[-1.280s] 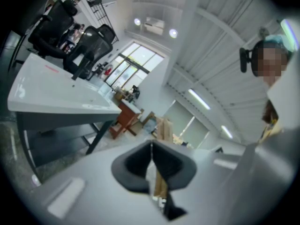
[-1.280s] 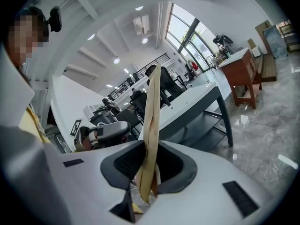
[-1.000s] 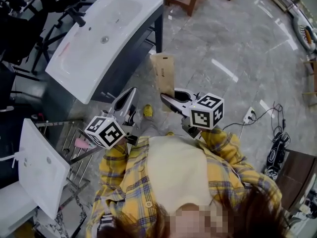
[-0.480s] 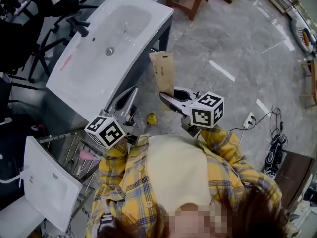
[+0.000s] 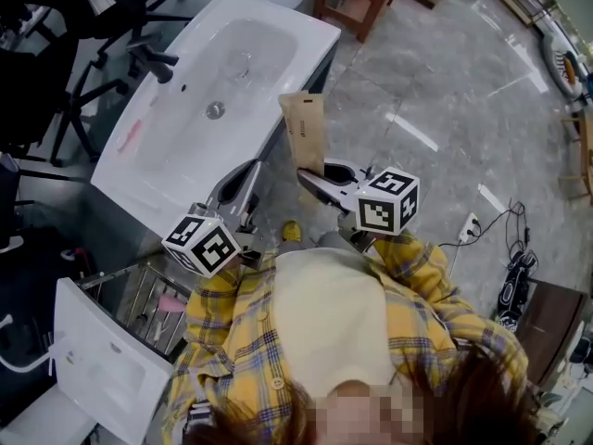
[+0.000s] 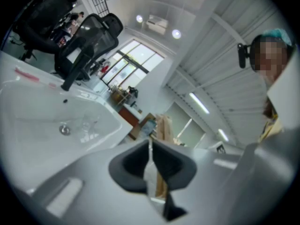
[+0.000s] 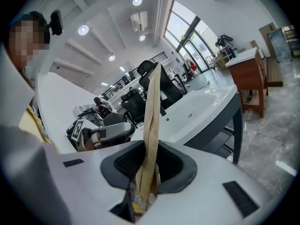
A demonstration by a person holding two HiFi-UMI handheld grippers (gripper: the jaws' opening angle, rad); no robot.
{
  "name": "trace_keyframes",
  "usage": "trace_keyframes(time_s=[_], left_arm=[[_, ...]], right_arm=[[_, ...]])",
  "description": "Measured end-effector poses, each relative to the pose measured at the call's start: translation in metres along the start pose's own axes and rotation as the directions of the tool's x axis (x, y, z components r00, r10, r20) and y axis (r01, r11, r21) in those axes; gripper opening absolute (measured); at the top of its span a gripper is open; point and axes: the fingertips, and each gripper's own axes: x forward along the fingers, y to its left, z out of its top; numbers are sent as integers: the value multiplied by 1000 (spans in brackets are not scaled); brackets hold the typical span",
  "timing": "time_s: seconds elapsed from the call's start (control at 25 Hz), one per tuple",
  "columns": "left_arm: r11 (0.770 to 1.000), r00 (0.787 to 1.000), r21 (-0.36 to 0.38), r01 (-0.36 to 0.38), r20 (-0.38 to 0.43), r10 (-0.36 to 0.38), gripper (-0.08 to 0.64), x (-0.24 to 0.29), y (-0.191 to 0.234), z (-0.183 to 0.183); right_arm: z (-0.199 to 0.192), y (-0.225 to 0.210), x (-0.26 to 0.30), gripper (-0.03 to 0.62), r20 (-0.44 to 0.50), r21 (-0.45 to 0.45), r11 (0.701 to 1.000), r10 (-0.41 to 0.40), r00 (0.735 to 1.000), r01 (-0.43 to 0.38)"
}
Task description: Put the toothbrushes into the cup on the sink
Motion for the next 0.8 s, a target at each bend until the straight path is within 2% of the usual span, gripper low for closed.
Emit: trace_keyframes(time_s=[0.12,0.44,0.8], left_arm=[[999,1000,32,-11,15,10,9,5,11,12],[1000,999,10,-14,47,14,9,31,27,27],[998,993,13,-61,100,59,9,92,54,70]], right_arm=[[8,0,11,78,-6,-12,1000,0,1000,0],[29,-30,25,78,-15,-17,1000,-6,1000,6],[81,-81,53,78,-72,-47,996,79,994,-82]])
